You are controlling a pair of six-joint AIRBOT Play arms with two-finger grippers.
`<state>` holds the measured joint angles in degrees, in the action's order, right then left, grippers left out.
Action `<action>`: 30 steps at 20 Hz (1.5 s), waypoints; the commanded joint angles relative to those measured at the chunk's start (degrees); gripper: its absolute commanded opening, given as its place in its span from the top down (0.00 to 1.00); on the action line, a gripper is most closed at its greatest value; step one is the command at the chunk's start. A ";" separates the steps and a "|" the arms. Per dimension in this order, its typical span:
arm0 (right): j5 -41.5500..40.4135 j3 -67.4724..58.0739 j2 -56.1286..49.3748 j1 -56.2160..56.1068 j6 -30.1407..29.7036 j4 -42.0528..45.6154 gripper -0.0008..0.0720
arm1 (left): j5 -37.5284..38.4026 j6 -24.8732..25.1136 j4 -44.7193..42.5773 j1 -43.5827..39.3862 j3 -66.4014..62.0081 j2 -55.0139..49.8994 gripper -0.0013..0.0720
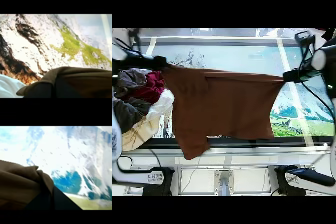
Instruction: Fold the shirts.
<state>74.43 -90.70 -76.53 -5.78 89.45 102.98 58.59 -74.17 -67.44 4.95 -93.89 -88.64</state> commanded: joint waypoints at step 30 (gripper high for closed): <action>9.99 9.68 13.18 29.66 -17.66 -44.35 0.38 | 9.20 10.34 25.55 33.00 74.47 33.92 0.13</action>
<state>83.85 -81.56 -63.72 23.66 72.53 60.64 66.52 -71.20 -44.45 37.54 -23.07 -51.29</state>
